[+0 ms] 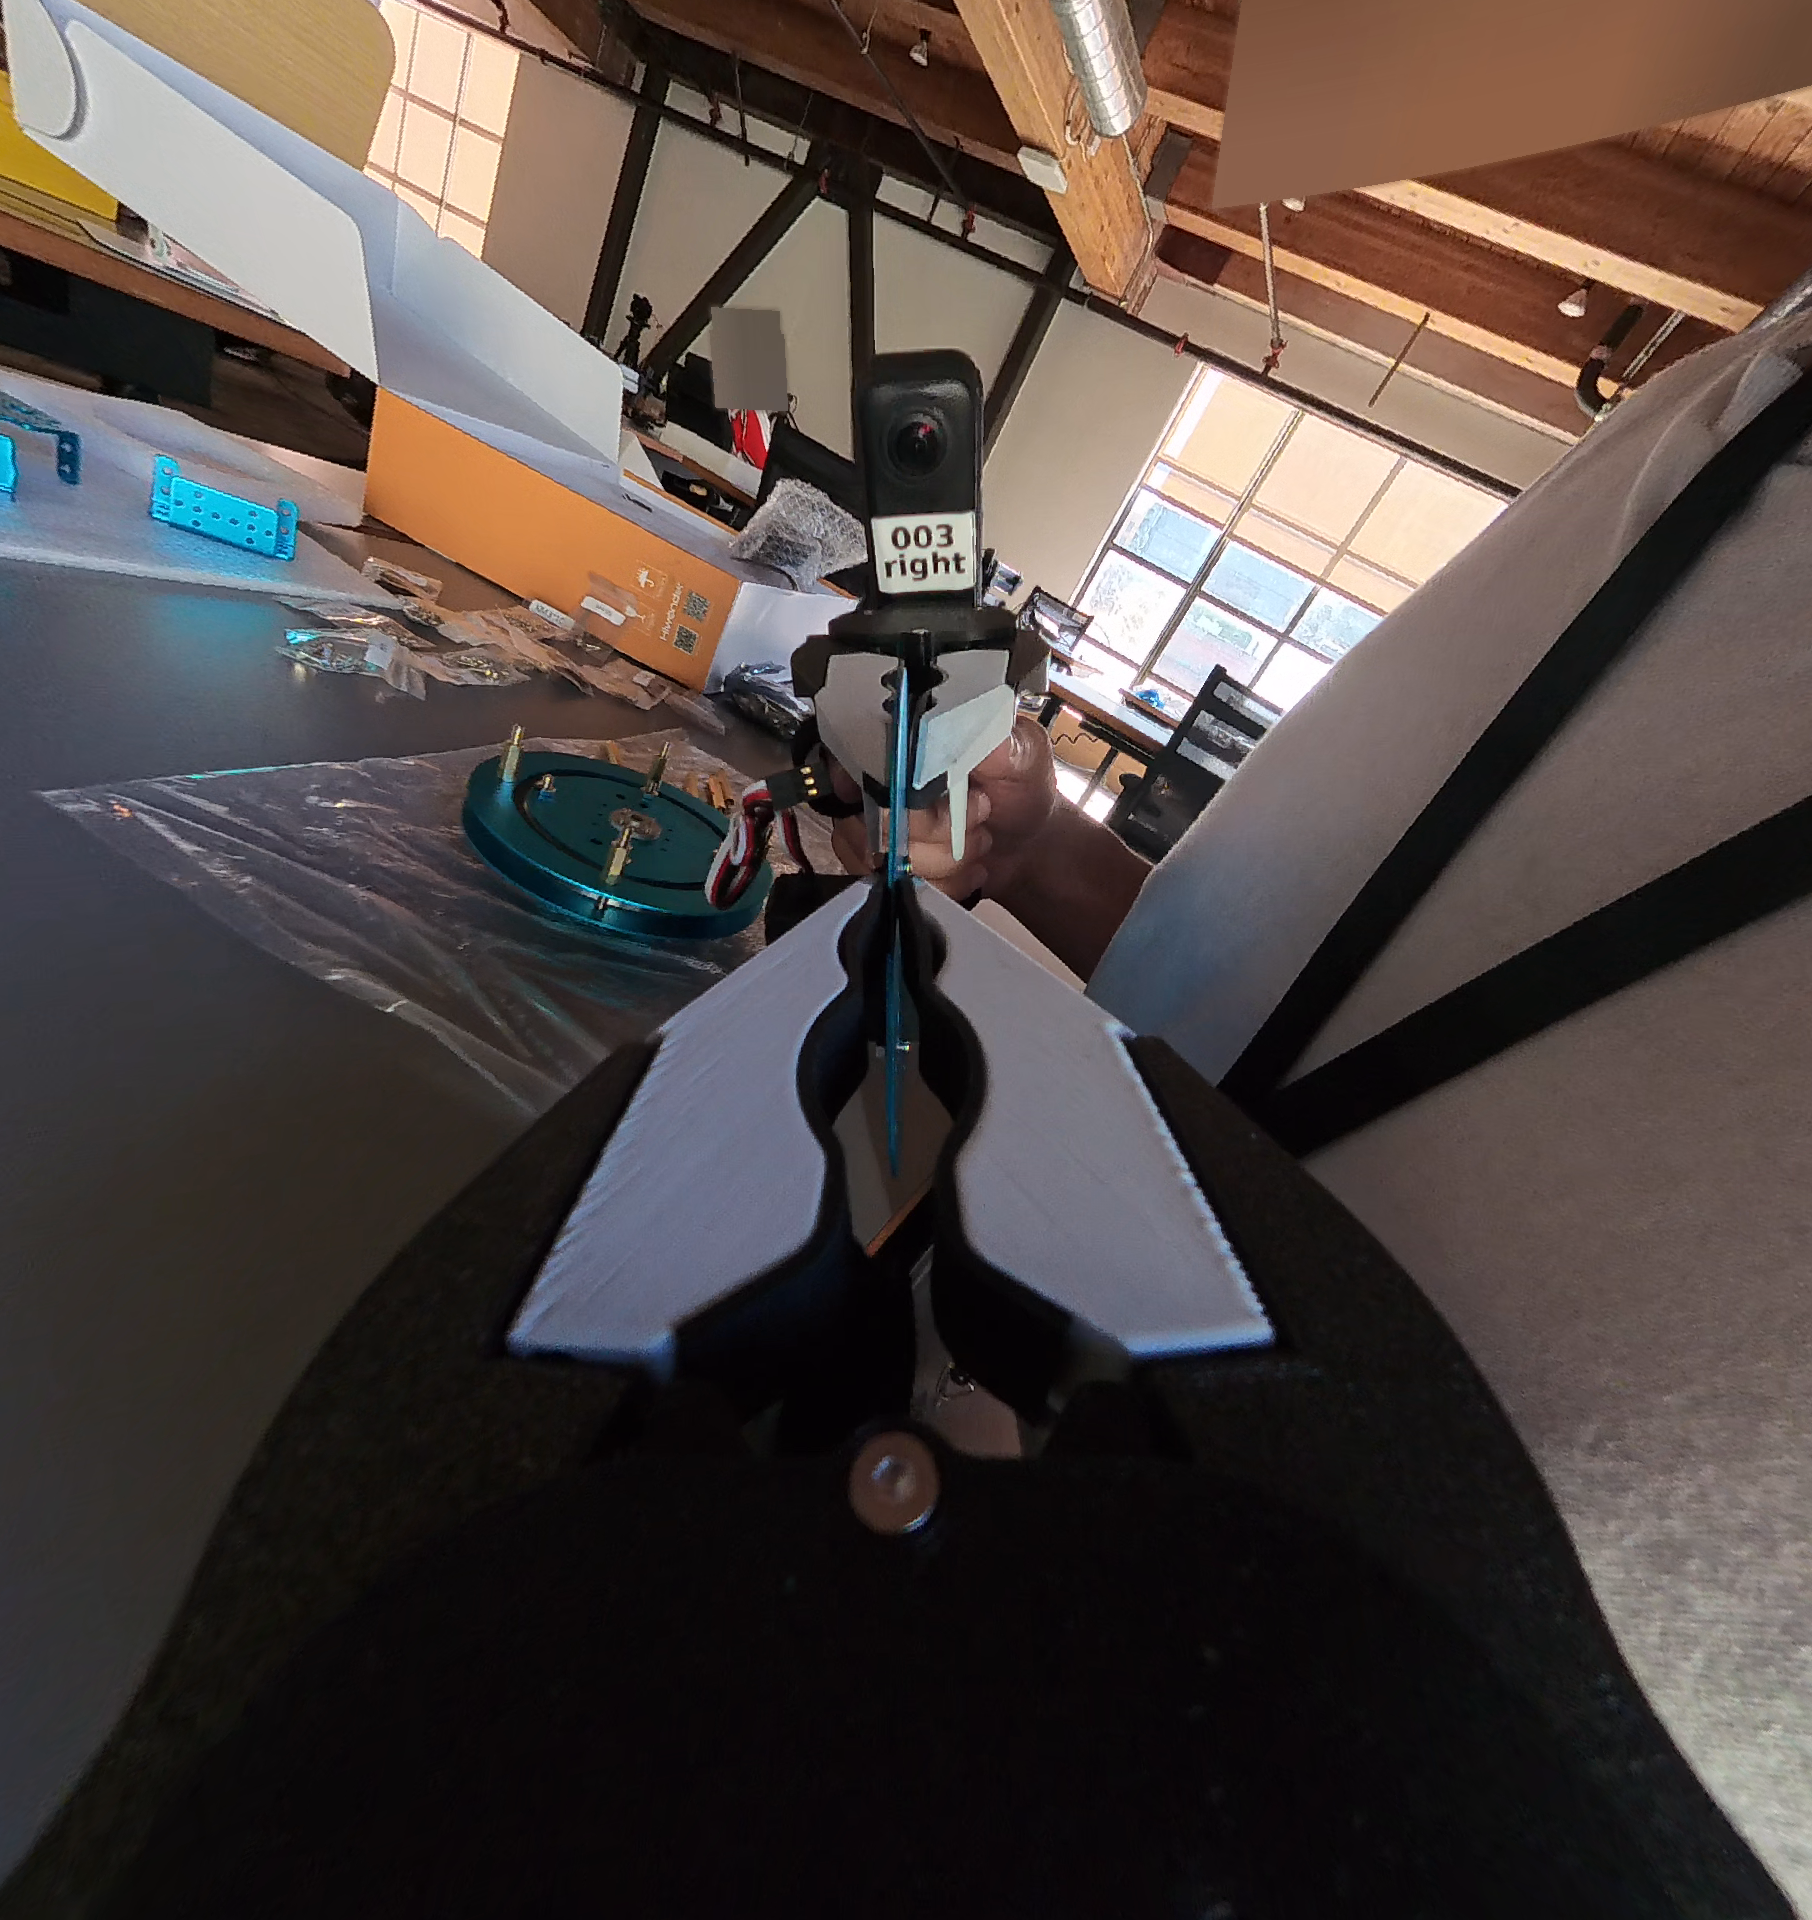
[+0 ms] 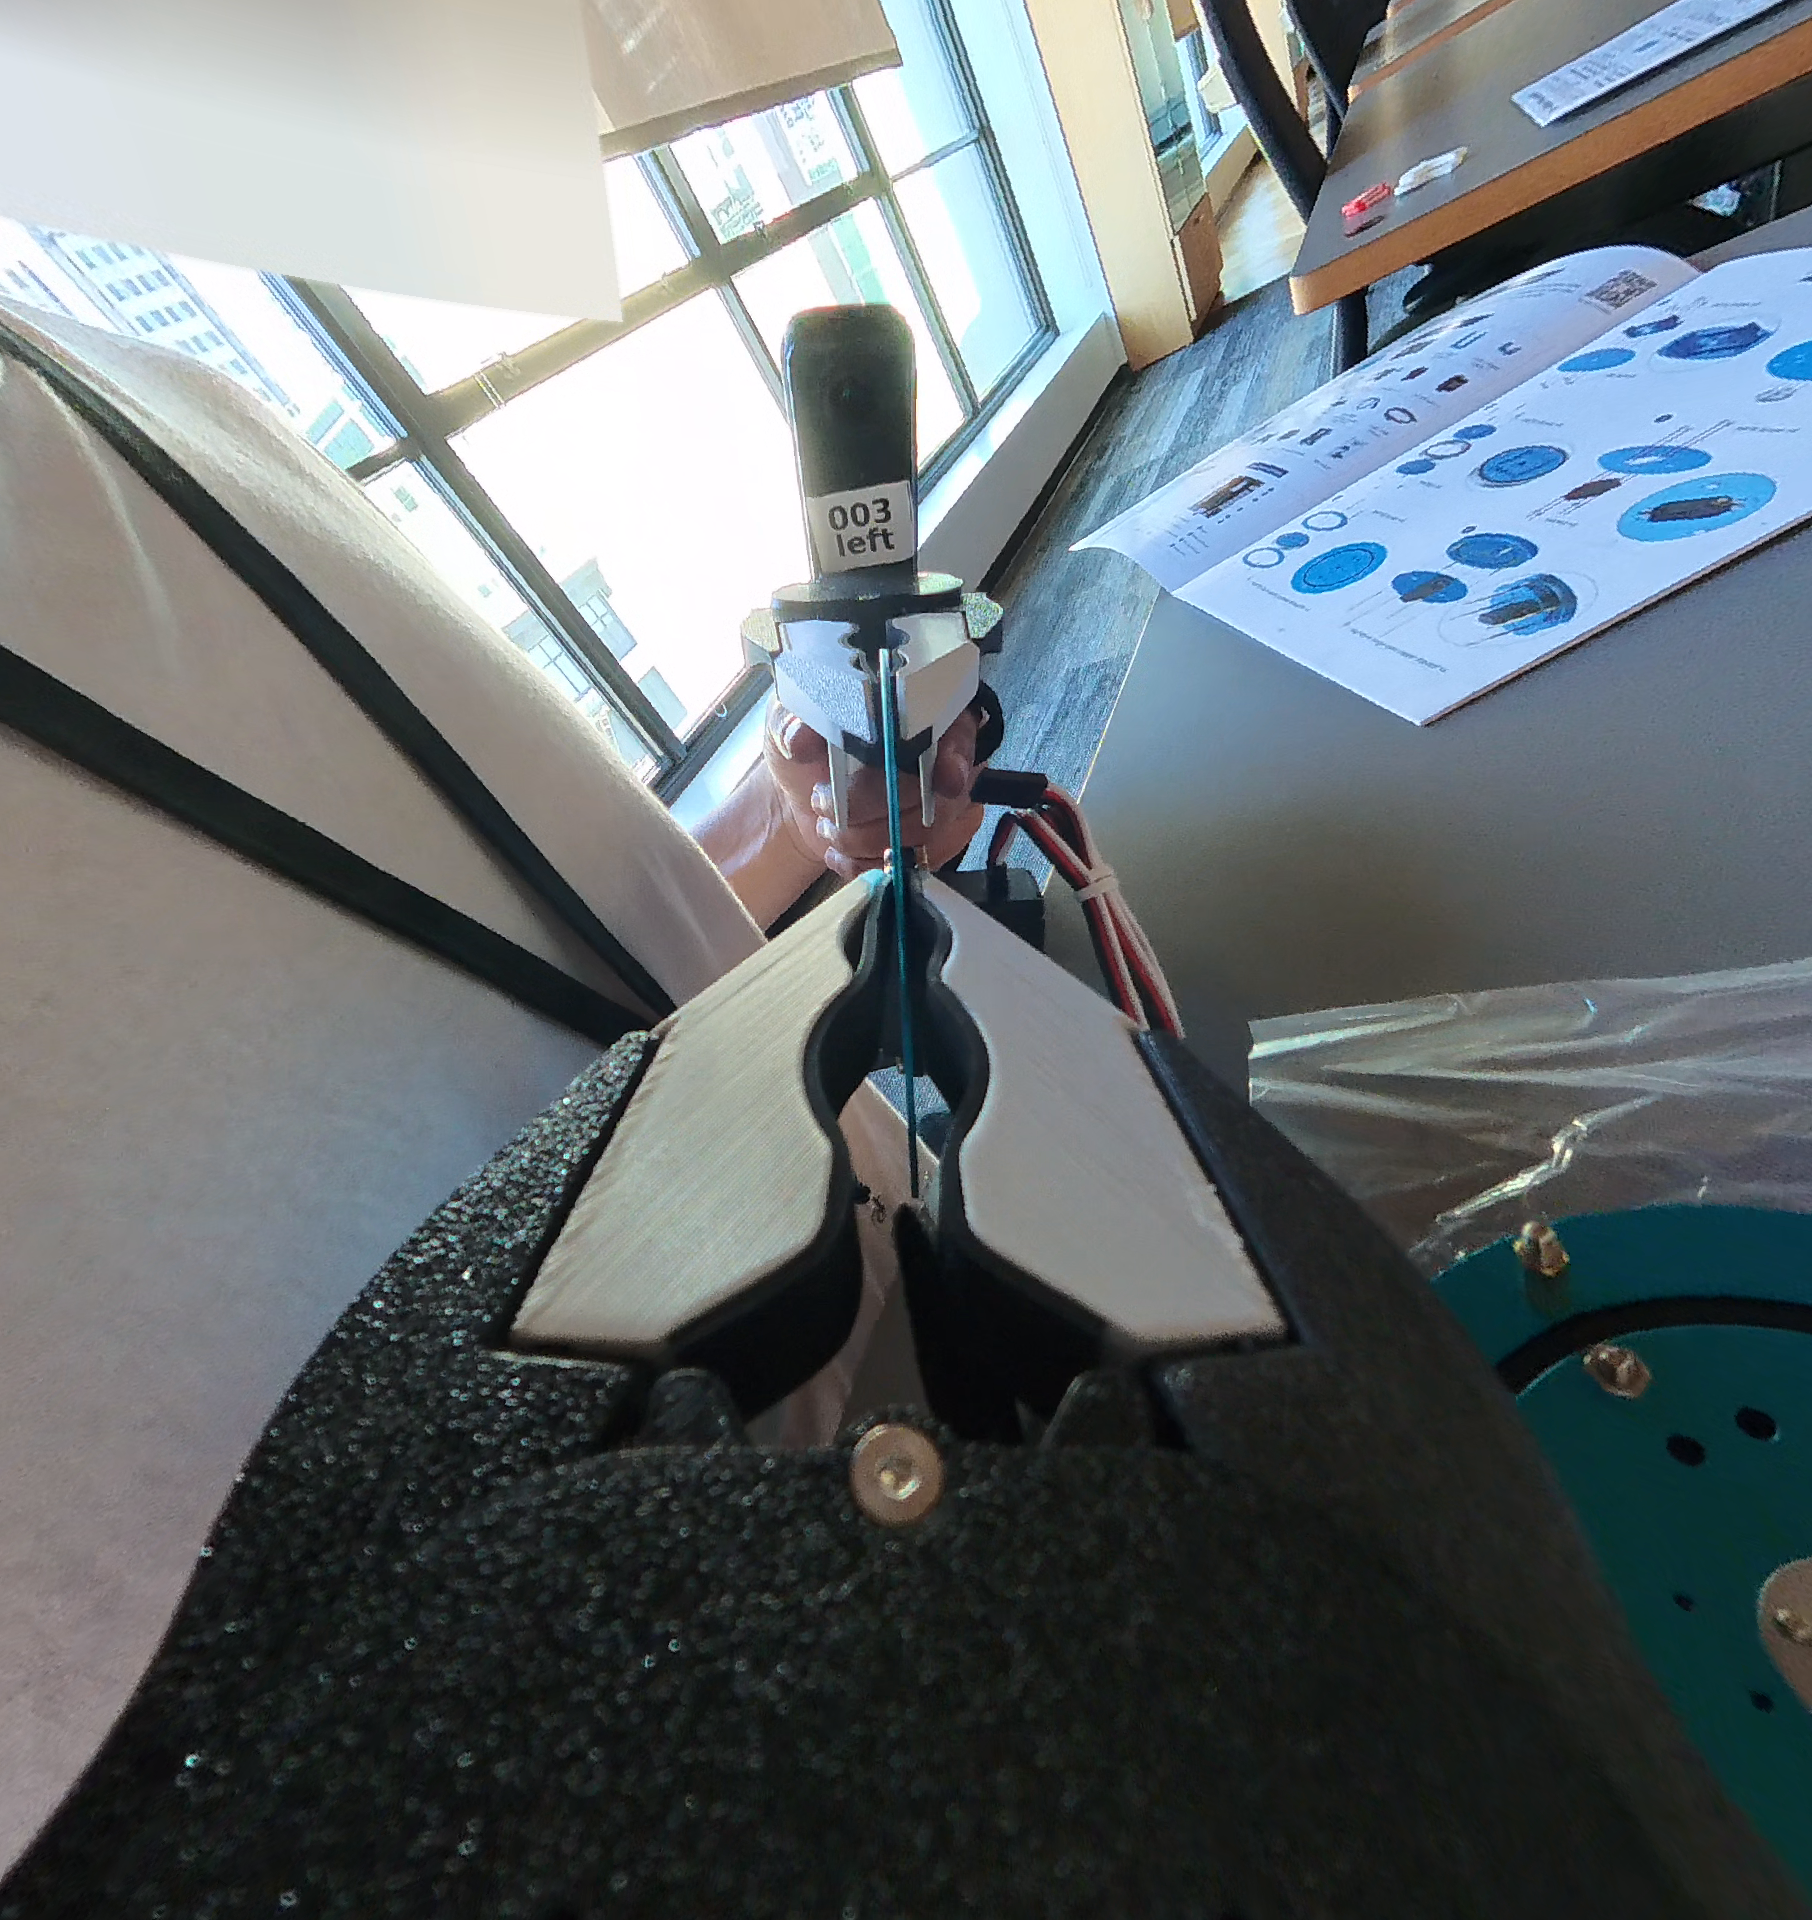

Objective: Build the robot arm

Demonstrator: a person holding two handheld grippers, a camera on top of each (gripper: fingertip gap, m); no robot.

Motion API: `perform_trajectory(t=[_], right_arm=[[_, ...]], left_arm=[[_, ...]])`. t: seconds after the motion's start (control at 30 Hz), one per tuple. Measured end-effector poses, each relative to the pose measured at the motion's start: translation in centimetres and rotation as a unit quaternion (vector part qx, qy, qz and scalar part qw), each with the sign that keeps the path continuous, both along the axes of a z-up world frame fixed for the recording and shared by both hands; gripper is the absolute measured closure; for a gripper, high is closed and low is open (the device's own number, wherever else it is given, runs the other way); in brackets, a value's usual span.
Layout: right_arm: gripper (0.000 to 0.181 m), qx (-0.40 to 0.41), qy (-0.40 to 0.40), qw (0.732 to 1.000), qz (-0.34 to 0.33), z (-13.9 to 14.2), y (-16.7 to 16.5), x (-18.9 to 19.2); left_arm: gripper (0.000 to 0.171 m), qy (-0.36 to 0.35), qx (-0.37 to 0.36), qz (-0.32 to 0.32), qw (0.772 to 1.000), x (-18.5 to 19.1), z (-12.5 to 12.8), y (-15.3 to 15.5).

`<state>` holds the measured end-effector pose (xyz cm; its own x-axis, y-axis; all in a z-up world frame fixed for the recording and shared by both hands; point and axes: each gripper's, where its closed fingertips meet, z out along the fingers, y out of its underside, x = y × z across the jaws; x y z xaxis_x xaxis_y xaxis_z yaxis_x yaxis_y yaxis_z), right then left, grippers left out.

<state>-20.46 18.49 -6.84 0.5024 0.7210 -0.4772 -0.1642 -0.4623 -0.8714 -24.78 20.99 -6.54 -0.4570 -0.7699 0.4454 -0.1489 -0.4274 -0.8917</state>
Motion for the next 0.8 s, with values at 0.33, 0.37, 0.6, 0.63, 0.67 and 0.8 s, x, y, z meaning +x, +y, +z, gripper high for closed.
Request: perform_trajectory(t=[0.33,0.37,0.6,0.63,0.67,0.8], right_arm=[[0.181,0.007,0.003,1.000,0.010,0.9,1.9,-2.1],[0.181,0.007,-0.001,1.000,0.014,0.9,2.1,-2.4],[0.181,-0.011,-0.014,0.999,0.050,0.3,3.9,-4.6],[0.181,-0.015,-0.018,0.998,0.054,0.1,4.2,-4.9],[0.181,-0.017,-0.022,0.998,0.057,-0.1,4.5,-5.2],[0.181,-0.025,-0.022,0.997,0.069,-0.5,5.6,-6.4]], left_arm=[[0.171,-0.024,-0.031,0.007,0.999,-2.2,-0.1,1.6],[0.171,-0.026,-0.031,0.008,0.999,-2.5,-0.2,1.8],[0.171,-0.032,-0.023,0.031,0.999,-4.7,-0.8,3.3],[0.171,-0.032,-0.023,0.035,0.999,-5.1,-0.9,3.6],[0.171,-0.031,-0.023,0.039,0.999,-5.4,-1.0,3.9],[0.171,-0.027,-0.024,0.046,0.998,-6.6,-1.4,5.0]])
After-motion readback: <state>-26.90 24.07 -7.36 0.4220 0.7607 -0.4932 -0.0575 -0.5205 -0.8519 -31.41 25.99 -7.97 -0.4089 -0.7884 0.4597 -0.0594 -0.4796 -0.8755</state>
